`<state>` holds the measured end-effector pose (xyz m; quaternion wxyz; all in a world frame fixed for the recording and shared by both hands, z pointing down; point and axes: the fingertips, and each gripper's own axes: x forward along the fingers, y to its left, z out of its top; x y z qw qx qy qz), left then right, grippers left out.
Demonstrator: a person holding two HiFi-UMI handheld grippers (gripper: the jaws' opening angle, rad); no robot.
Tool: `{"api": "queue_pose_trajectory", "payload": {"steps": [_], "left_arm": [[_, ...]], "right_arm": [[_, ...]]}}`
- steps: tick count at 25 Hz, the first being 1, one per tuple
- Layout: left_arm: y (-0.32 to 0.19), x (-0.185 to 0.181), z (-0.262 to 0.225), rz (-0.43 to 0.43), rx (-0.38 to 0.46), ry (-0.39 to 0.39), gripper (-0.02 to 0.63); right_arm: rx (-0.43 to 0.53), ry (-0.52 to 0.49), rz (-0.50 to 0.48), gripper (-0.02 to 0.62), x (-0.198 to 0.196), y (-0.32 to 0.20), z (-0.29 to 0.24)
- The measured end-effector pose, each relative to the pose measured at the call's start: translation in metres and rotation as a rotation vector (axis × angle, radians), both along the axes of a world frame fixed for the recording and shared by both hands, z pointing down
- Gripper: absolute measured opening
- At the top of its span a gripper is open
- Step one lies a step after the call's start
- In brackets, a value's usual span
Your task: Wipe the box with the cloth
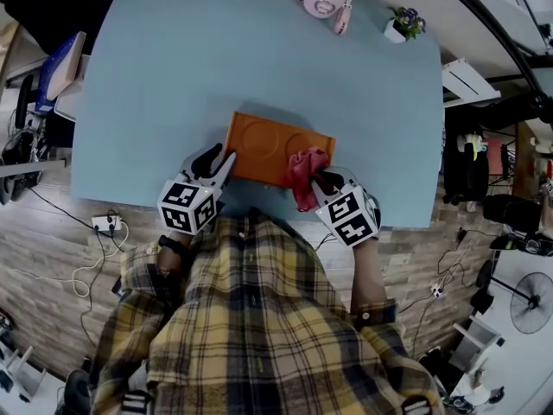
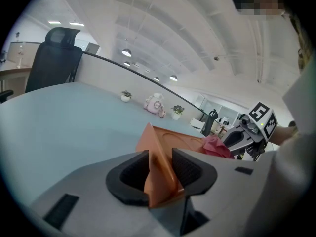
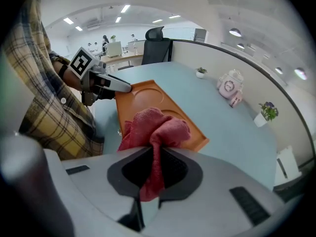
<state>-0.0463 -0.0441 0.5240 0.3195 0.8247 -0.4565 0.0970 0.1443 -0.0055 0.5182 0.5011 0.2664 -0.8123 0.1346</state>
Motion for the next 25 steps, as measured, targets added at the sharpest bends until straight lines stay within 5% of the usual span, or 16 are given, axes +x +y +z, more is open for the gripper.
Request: {"api": "queue_pose_trajectory", "payload": {"steps": [20, 25], "left_arm": [[0.000, -0.001, -0.001, 0.009, 0.009, -0.032, 0.143], [0.000, -0.001, -0.002, 0.023, 0.025, -0.074, 0.141]], "right_arm": [[0.019, 0.041, 0.193, 0.040, 0.063, 0.002, -0.013], [0.067, -0.069, 0.283, 0.040, 0.071, -0.009, -0.035]]}}
